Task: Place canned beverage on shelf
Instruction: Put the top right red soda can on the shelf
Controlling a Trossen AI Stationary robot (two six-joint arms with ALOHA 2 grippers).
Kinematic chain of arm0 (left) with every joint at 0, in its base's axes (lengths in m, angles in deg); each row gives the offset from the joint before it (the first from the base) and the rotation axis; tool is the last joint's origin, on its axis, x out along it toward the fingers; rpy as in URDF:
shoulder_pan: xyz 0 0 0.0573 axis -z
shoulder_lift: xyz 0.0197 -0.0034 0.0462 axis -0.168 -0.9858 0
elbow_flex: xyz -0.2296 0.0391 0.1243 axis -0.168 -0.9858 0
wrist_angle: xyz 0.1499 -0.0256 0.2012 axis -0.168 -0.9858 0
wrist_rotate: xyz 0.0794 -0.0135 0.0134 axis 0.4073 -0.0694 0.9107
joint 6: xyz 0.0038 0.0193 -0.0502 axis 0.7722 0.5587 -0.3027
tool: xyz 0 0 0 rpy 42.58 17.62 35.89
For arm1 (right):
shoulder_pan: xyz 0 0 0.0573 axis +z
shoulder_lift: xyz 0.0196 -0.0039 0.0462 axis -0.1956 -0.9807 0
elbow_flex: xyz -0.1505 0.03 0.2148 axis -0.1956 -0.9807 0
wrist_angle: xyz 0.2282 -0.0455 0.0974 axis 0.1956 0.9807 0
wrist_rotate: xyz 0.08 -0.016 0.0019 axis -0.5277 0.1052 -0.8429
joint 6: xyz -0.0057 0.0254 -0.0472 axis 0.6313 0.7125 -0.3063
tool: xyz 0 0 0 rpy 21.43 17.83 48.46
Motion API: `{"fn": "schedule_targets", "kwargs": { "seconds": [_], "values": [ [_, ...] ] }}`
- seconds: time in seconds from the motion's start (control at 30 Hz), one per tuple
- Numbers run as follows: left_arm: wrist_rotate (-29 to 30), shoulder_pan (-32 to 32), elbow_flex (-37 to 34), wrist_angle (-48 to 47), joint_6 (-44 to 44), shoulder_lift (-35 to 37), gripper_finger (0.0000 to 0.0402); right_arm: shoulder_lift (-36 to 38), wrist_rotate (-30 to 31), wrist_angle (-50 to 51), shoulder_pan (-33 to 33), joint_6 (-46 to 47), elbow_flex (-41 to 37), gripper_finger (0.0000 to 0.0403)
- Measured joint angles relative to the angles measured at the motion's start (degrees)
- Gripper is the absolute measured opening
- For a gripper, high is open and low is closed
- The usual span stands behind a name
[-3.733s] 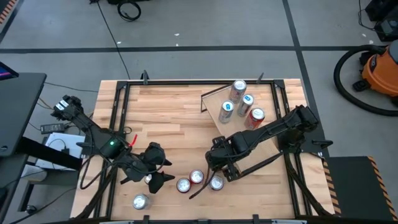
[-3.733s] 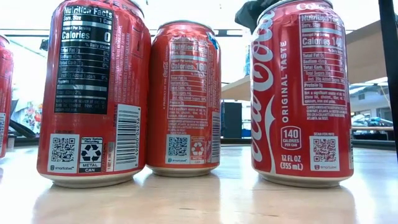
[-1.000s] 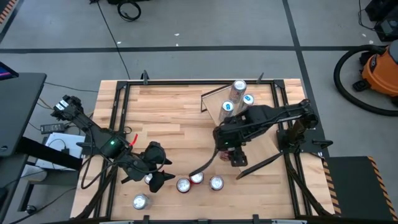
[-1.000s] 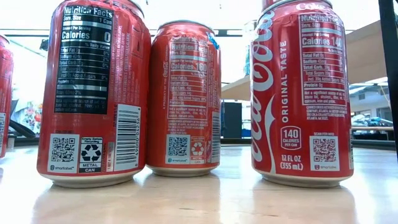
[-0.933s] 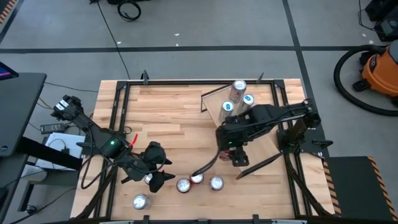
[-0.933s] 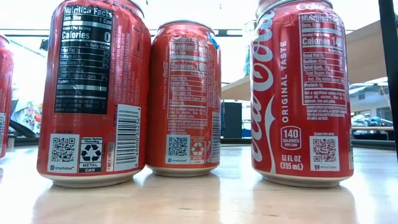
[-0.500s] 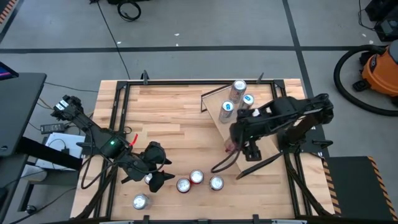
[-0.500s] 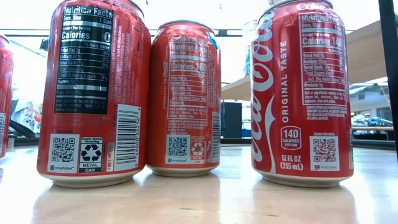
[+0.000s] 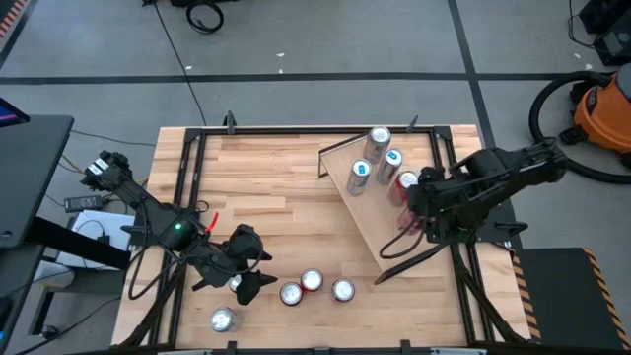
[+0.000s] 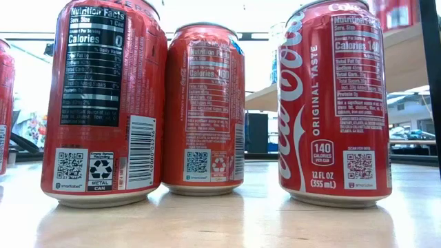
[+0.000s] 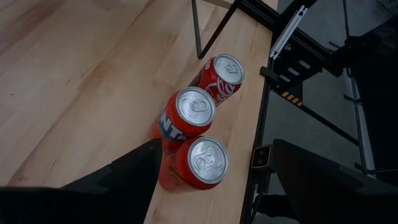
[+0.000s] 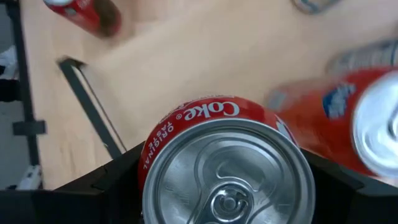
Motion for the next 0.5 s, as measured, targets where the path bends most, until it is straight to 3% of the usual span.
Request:
{"fn": "schedule_targets", "kwargs": {
  "seconds": [0.2, 0.5],
  "values": [
    [0.0, 0.0, 0.0, 0.0, 0.0, 0.0, 0.0315, 4.0, 0.4, -0.1, 0.0, -0.5, -6.7, 0.0323],
    [1.0, 0.0, 0.0, 0.1, -0.4, 0.0, 0.0315, 3.8, 1.8, -1.2, 0.0, -2.4, -11.3, 0.0323]
  ]
}}
